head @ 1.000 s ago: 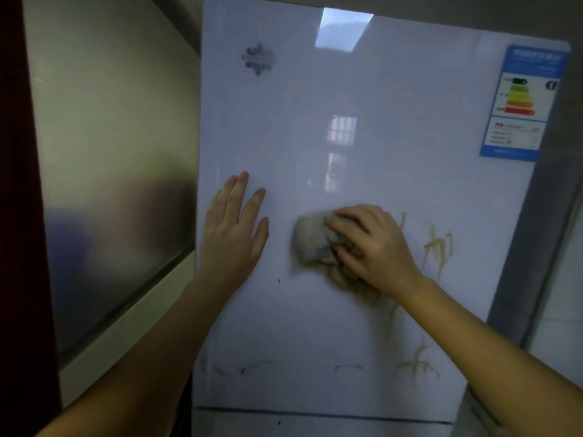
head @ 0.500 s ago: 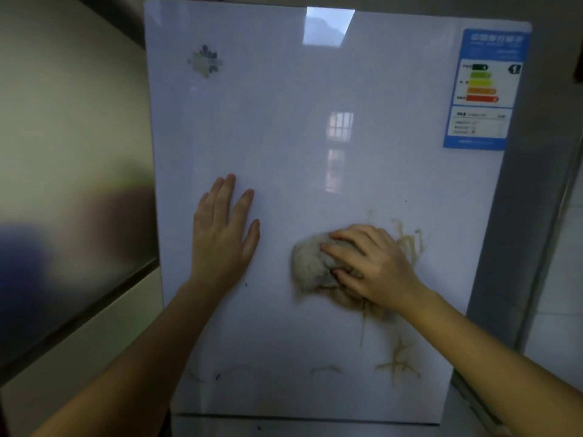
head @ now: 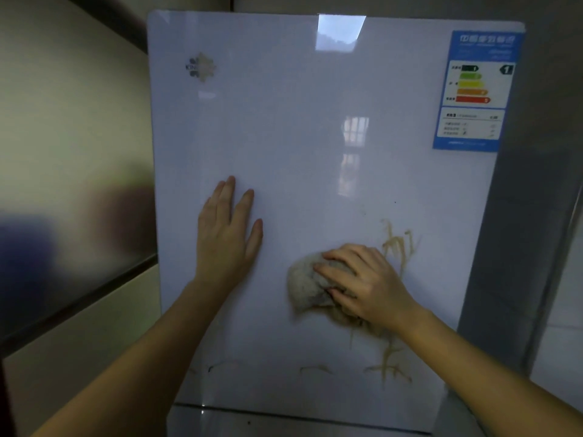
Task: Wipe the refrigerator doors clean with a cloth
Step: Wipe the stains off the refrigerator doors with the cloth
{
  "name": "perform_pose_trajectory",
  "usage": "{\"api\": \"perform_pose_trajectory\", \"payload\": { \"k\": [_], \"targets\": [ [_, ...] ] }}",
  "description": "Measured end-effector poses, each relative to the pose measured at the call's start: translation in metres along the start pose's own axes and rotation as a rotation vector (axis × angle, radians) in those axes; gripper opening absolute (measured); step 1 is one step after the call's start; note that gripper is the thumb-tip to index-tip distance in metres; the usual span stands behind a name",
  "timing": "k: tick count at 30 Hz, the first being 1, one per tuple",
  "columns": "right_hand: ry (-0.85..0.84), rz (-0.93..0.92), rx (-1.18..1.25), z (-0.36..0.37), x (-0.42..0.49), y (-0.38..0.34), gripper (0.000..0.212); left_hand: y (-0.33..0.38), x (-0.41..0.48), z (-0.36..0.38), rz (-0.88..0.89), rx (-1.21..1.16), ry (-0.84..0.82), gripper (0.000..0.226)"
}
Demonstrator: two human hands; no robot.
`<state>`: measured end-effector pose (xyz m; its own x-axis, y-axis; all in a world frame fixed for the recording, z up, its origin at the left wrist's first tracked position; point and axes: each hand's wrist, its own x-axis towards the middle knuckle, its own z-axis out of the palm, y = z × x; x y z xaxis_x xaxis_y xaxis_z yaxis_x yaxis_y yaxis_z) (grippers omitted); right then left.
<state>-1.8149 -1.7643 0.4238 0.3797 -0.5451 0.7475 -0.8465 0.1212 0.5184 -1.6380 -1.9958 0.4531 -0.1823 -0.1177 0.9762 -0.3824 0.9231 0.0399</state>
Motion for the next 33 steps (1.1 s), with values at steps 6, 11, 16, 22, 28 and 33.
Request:
{"api": "perform_pose_trajectory", "payload": {
  "k": [6, 11, 16, 22, 28, 33],
  "targets": [
    [0.130, 0.189, -0.039, -0.038, 0.024, 0.046, 0.040, 0.014, -0.003, 0.007, 0.041, -0.006, -0.009, 0.052],
    [0.188, 0.293, -0.025, -0.050, 0.033, 0.064, 0.042, 0.016, -0.004, 0.008, 0.043, 0.035, -0.018, 0.055],
    [0.025, 0.023, -0.023, -0.026, -0.014, 0.043, 0.041, 0.020, -0.004, 0.007, 0.034, 0.056, -0.045, 0.058],
    [0.041, 0.028, -0.056, -0.039, -0.032, 0.061, 0.040, 0.029, -0.009, 0.015, 0.160, 0.068, -0.012, 0.056],
    [0.178, 0.288, -0.055, -0.064, -0.018, 0.086, 0.043, 0.039, -0.011, 0.027, 0.114, 0.047, 0.011, 0.058],
    [0.053, 0.078, -0.050, -0.043, -0.057, 0.065, 0.044, 0.038, -0.011, 0.028, 0.112, 0.043, 0.016, 0.059]
  ]
}}
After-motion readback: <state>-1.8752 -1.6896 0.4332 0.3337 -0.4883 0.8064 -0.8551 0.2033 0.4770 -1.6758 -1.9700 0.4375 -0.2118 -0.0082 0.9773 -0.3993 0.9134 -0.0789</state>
